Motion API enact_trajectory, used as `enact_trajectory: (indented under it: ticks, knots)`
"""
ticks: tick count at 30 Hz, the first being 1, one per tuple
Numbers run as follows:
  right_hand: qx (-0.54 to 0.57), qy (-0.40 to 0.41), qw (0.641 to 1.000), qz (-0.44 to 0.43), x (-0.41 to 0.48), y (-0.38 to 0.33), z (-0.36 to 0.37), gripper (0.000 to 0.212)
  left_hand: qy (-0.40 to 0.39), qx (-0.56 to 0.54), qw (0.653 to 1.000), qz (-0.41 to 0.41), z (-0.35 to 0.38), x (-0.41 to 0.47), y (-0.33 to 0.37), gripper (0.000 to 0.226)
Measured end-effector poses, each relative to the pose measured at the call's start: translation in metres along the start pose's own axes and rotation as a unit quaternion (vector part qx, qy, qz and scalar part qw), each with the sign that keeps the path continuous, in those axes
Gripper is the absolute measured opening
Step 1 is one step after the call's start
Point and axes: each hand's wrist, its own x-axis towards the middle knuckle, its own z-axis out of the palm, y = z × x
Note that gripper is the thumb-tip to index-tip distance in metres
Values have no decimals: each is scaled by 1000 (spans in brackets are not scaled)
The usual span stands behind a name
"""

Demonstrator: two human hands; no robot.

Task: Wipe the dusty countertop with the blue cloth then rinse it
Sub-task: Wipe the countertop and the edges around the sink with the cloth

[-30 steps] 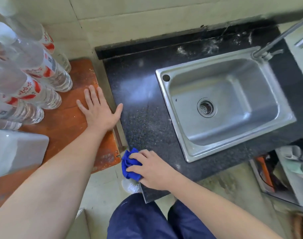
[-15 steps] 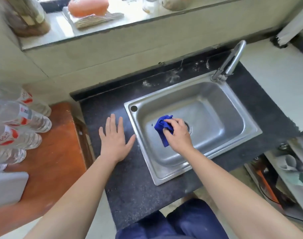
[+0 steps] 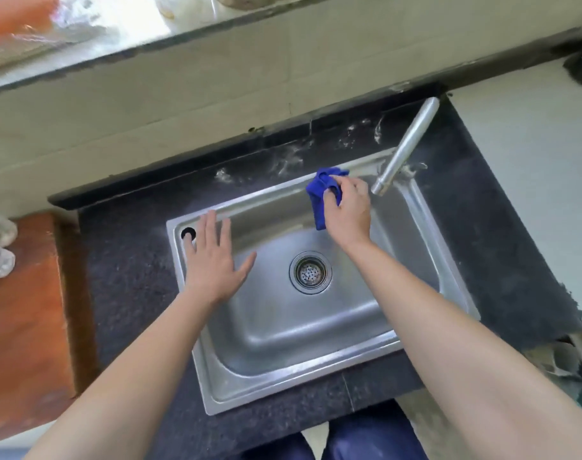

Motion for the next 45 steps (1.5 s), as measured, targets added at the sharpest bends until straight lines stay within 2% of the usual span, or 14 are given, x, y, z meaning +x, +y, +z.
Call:
enact_trajectory:
  ticks: [7, 12, 14, 15, 19, 25, 27, 29, 31, 33, 37, 41, 45]
  knots:
    - [-11, 44, 999, -21, 57, -1, 11, 30, 29, -4, 999, -31, 10, 56, -25, 98]
    - [-12, 133, 991, -2, 96, -8, 20, 34, -56, 33, 997, -46, 22, 77, -54, 116]
    - [-26, 168, 985, 18, 102, -10, 26, 36, -61, 33, 997, -39, 27, 76, -56, 121]
    - [-53, 161, 985, 27, 103, -9, 32, 39, -61, 28, 997, -39, 28, 77, -56, 122]
    - [-236, 27, 970, 58, 104, -3, 50, 58, -83, 15, 996, -30, 22, 79, -55, 125]
    - [-291, 17, 955, 51, 115, 0, 47, 52, -92, -10, 996, -18, 18, 79, -56, 126]
    - [-271, 55, 959, 63, 121, -4, 46, 51, -96, -22, 995, -17, 18, 81, -57, 127]
    - [-229, 142, 959, 87, 130, -12, 43, 50, -98, -26, 995, -17, 19, 81, -58, 128]
    - [-180, 249, 943, 126, 145, -20, 38, 51, -96, -27, 995, -15, 21, 81, -58, 128]
    - [-171, 285, 927, 173, 162, -20, 30, 55, -89, -33, 995, -14, 23, 82, -60, 129]
    - [-267, 138, 927, 224, 186, 1, 19, 66, -96, -30, 995, -19, 27, 83, -60, 131]
    - [-250, 124, 934, 225, 171, -6, 50, 74, -107, -25, 994, -19, 25, 82, -59, 131]
    - [-267, 105, 955, 79, 107, -22, 102, 66, -110, -24, 993, -20, 23, 82, -58, 131]
